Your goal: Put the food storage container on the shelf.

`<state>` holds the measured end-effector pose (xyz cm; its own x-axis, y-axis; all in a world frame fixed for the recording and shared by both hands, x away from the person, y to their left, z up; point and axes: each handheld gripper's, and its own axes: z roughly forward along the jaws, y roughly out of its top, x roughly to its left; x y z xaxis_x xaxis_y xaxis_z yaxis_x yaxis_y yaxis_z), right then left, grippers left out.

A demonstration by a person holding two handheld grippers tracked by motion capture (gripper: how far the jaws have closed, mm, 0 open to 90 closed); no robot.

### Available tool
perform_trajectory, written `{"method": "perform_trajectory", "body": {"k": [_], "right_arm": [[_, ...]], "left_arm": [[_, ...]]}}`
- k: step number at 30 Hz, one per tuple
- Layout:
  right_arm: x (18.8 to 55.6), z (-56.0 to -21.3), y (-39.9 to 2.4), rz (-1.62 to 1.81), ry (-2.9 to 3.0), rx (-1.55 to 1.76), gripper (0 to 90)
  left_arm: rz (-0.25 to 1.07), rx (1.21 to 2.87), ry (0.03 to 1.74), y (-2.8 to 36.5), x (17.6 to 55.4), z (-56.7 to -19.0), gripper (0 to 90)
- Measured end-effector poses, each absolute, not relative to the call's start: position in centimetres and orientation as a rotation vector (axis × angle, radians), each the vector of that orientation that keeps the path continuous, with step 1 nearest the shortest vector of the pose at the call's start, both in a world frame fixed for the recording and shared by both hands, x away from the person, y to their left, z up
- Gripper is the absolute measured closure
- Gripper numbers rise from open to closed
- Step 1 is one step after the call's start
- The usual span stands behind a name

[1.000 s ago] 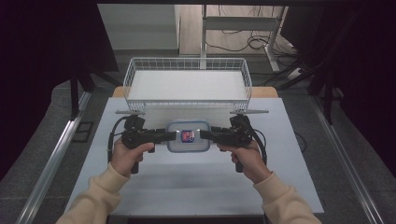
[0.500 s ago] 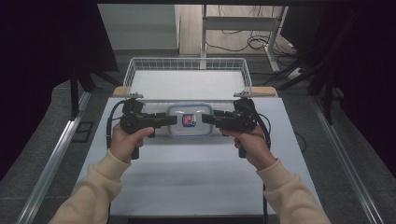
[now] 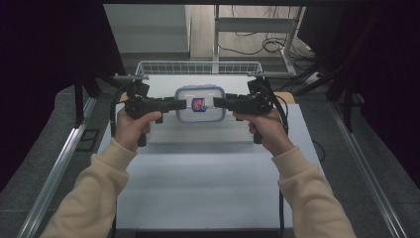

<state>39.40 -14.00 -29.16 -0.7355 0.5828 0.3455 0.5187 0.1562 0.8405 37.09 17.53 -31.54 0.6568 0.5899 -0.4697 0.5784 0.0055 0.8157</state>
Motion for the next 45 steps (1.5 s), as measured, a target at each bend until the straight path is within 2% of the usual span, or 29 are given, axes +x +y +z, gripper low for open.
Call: {"method": "perform_trajectory", "body": {"k": [7, 14, 28, 45], "right_arm": [[42.3, -27.4, -13.4, 1.660, 2.343, 1.088, 50.4], [44.5, -27.0, -12.9, 1.656, 2.336, 1.097, 50.4], [49.4, -30.0, -12.6, 1.614, 2.386, 1.234, 49.3], [51.6, -31.0, -12.7, 1.597, 2.406, 1.441, 48.7]], "left_arm": [[0.018, 1.635, 0.960, 18.1, 39.6, -30.3, 51.9], [-0.006, 1.639, 0.965, 18.7, 42.5, -30.0, 51.9], [-0.052, 1.668, 1.039, 18.6, 46.8, -32.6, 51.6], [-0.155, 1.577, 1.147, 18.5, 48.9, -33.7, 51.4]]}}
